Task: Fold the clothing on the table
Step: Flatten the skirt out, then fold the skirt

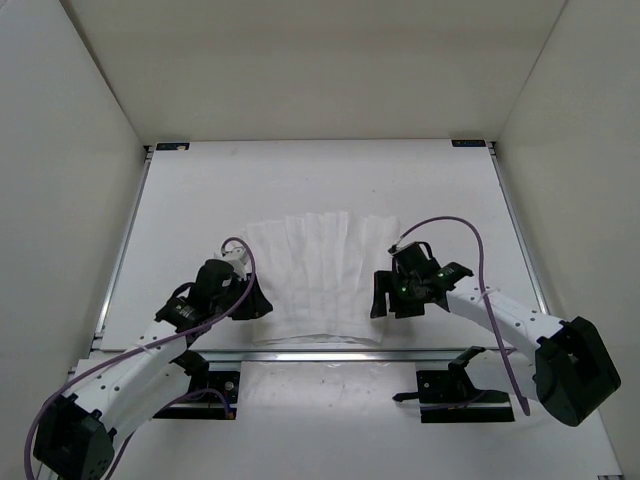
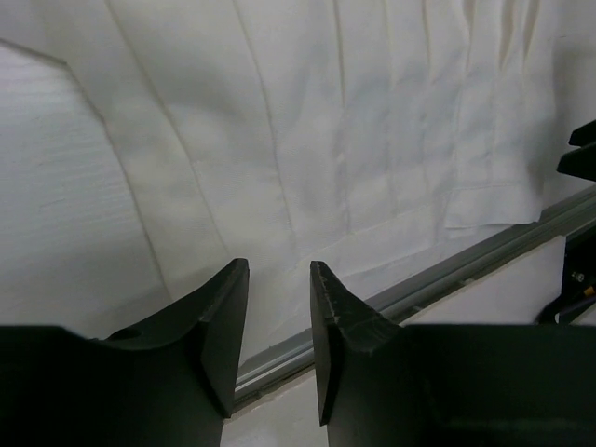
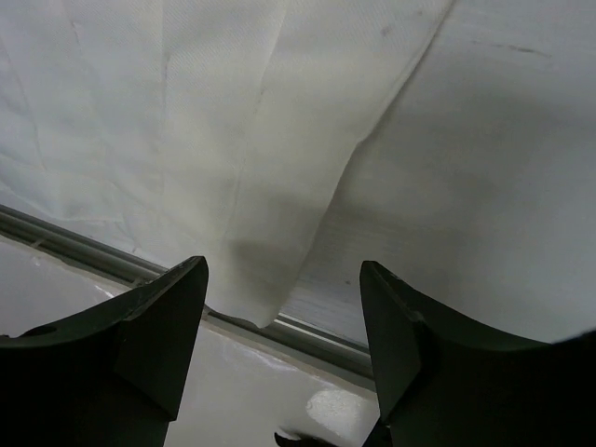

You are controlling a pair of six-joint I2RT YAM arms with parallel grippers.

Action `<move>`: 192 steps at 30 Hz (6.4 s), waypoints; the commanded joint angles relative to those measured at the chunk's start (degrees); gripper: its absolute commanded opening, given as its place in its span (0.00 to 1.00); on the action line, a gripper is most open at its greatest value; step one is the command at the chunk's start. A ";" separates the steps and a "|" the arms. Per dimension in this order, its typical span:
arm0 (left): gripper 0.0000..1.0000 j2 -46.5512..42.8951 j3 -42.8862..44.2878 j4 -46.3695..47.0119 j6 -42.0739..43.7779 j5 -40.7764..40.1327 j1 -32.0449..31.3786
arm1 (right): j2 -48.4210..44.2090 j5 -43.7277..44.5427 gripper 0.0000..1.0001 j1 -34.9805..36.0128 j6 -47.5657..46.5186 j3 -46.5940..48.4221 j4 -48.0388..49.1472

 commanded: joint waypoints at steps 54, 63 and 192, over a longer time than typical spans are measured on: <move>0.55 36.75 9.05 12.17 0.18 -10.98 3.80 | 21.78 -0.96 0.47 -8.27 -2.49 9.06 14.51; 0.00 36.59 16.24 13.59 0.43 -7.20 4.75 | 23.11 -0.80 0.00 -8.62 -4.94 18.61 8.38; 0.62 48.44 21.01 29.14 -7.82 4.84 16.10 | 29.34 -18.81 0.38 -32.45 -12.76 23.73 19.88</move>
